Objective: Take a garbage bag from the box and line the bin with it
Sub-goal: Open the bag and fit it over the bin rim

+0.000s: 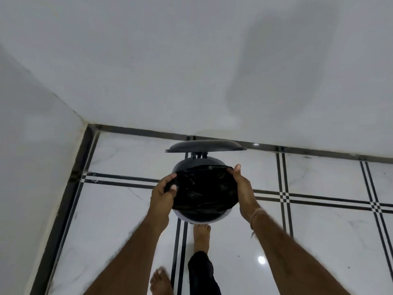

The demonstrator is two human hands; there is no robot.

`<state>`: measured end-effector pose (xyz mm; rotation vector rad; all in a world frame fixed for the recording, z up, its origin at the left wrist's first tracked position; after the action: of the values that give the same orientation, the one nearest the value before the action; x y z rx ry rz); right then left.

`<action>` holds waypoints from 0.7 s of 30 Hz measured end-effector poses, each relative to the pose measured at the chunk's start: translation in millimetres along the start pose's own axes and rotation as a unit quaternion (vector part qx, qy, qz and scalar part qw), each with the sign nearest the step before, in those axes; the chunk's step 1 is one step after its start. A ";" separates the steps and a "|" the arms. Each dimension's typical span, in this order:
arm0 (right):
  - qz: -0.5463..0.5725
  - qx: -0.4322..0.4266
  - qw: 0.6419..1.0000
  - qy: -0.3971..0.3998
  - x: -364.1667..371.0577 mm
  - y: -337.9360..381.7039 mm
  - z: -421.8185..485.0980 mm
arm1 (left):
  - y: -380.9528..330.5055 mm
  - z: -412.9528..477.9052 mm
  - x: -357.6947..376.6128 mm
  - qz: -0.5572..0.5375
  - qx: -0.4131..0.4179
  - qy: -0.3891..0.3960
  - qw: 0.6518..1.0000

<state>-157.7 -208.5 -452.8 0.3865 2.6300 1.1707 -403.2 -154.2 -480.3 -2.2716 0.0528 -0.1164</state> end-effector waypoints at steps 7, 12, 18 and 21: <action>0.042 0.029 0.995 -0.082 -21.6 -52.2 49.5 | 47.0 49.4 -9.7 -0.185 -0.107 -0.101 0.972; 0.112 0.042 0.990 -0.071 -21.7 -63.2 67.4 | 46.5 84.7 -15.6 -0.219 -0.107 -0.063 0.968; 0.293 0.074 0.953 0.023 -4.9 -63.1 89.8 | 57.3 104.5 -34.0 -0.258 -0.118 -0.061 0.957; 0.233 0.027 0.971 0.046 -5.2 -61.0 96.4 | 58.7 108.9 -32.7 -0.306 -0.139 -0.052 0.940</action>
<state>-130.9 -183.2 -560.8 1.0296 2.7384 1.2687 -424.5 -107.0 -597.3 -2.4960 -0.7416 -0.3304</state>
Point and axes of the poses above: each hand's wrist, its own z-axis towards the middle knuckle, its own x-axis out of the palm, y = z × x, the point moved 8 cm from there along z, towards the middle knuckle, and after that the axes turned 2 degrees about y, right-handed, at the moved point
